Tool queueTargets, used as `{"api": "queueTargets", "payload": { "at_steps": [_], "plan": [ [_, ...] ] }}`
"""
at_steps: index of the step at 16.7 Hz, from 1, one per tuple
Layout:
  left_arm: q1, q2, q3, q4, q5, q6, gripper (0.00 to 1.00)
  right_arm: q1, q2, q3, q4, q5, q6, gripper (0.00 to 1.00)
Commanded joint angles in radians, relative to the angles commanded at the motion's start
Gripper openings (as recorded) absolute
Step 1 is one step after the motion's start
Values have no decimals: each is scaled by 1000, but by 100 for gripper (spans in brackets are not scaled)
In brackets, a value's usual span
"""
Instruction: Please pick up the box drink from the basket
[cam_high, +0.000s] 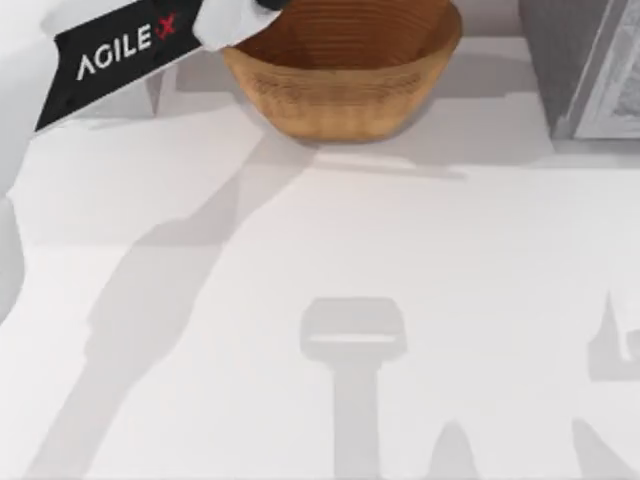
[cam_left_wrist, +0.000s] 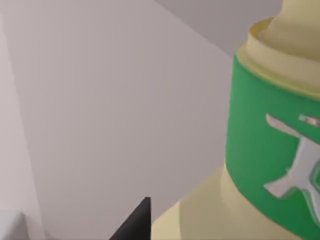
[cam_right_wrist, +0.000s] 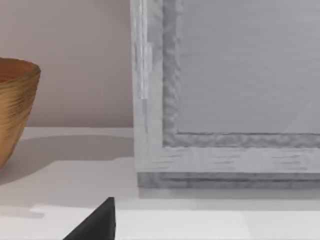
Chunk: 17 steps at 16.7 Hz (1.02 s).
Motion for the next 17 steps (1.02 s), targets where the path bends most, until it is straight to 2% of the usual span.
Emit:
{"api": "queueTargets", "payload": {
  "at_steps": [4,8,12,17],
  "plan": [
    [67,-350,-321,-25,16,0,0,0,0,0,0,0,0,100],
    [161,-823,-730,-55,74,-5,0,0,0,0,0,0,0,100],
    [278,-1311,-1149,-97,181,-11,0,0,0,0,0,0,0,100],
    [429,-1807,-1611,-162,364,-16,0,0,0,0,0,0,0,100]
  ]
}}
